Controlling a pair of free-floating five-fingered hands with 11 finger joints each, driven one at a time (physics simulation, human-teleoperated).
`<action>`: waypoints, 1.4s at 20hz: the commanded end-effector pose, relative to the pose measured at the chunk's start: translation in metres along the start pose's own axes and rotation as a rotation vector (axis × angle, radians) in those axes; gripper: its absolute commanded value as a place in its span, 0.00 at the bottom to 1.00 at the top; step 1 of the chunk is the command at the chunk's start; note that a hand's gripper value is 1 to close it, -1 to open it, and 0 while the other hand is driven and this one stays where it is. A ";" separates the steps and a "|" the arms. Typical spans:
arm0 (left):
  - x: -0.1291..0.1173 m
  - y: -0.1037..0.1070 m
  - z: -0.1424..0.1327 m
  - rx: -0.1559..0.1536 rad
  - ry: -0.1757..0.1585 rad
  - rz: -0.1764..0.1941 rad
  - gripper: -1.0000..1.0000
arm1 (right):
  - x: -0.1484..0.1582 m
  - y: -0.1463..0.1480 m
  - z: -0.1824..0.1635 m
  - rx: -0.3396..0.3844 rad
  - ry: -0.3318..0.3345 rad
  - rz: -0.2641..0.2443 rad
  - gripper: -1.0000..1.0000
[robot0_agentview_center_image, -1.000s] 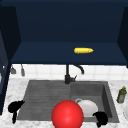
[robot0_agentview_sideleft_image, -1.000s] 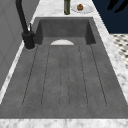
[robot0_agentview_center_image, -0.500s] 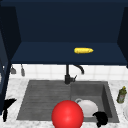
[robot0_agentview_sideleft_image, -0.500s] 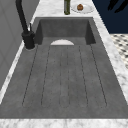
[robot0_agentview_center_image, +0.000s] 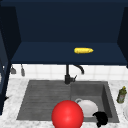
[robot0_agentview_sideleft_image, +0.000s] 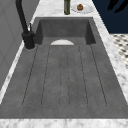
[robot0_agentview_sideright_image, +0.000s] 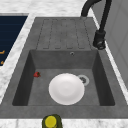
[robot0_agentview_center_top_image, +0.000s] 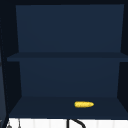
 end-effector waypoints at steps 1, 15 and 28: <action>-0.007 0.014 0.020 0.060 -0.020 0.042 0.00 | 0.000 0.000 0.000 0.000 0.000 0.000 0.50; -0.035 0.086 0.062 0.069 -0.017 0.136 0.00 | 0.000 0.000 0.000 0.000 0.000 0.000 0.50; -0.035 0.155 0.064 0.077 -0.013 0.200 0.00 | 0.000 0.000 0.000 0.000 0.000 0.000 0.50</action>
